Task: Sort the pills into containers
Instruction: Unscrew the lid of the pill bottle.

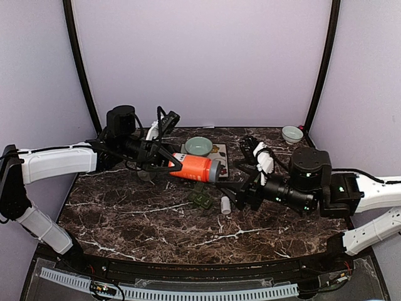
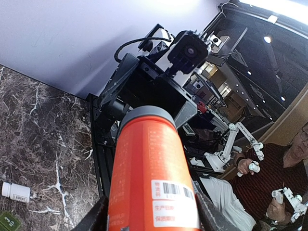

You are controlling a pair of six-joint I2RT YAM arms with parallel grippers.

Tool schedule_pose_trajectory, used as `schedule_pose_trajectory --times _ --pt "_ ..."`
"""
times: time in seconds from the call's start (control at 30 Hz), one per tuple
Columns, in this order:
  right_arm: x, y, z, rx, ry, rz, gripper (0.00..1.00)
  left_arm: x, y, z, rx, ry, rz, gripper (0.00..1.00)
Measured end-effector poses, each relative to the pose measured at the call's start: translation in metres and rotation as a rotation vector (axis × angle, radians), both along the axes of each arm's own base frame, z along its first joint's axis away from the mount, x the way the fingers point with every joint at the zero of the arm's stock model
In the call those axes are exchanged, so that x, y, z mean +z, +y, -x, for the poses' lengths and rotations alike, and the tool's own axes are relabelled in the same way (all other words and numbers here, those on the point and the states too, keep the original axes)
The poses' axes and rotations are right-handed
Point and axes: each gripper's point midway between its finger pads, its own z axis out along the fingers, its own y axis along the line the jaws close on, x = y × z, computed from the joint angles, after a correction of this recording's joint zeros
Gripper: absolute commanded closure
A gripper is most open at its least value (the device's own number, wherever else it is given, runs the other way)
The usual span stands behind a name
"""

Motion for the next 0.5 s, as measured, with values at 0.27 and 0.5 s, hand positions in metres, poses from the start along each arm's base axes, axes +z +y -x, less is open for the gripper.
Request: schedule_pose_trajectory --times 0.27,0.5 --pt "0.029 -0.021 0.004 -0.029 0.216 -0.249 0.23 0.002 -0.001 -0.001 -0.002 -0.021 0.009 1.0" --pt "0.033 -0.03 -0.022 -0.073 0.52 -0.48 0.24 0.001 -0.003 -0.004 -0.003 -0.03 0.013 1.0"
